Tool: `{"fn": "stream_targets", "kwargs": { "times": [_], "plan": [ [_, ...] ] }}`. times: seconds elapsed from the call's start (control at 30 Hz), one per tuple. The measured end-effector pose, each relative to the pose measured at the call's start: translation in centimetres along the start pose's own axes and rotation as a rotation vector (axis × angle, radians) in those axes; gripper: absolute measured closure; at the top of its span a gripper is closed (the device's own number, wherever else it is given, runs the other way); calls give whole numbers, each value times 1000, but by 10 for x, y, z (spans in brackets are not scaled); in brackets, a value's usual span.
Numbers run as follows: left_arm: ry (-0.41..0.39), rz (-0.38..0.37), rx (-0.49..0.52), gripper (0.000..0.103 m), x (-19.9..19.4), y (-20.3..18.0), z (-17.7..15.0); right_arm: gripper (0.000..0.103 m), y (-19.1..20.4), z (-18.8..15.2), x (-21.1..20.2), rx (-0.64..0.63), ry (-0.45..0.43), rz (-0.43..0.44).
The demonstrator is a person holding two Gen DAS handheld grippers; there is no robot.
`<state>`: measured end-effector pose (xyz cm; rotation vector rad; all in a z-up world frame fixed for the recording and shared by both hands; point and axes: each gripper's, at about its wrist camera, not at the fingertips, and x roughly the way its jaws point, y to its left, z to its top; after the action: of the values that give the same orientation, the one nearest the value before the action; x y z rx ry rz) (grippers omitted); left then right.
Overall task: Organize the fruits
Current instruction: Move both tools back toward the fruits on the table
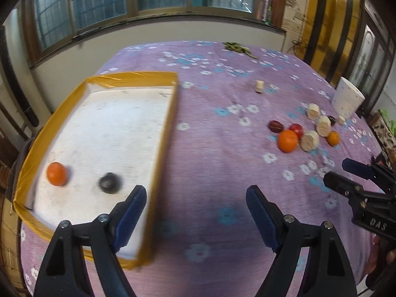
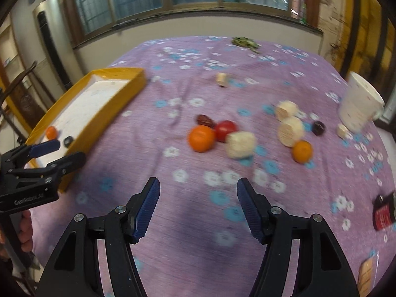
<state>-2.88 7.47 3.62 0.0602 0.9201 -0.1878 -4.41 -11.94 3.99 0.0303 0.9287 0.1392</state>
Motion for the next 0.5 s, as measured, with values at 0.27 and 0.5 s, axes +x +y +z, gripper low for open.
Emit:
{"fn": "stream_targets", "kwargs": {
  "times": [0.27,0.5],
  "plan": [
    [42,-32,82,18,6,-48,0,39,-64,3,4,95,-2,-59],
    [64,-18,87,18,11,-60,1,38,-85,18,17,123,17,7]
  ]
}}
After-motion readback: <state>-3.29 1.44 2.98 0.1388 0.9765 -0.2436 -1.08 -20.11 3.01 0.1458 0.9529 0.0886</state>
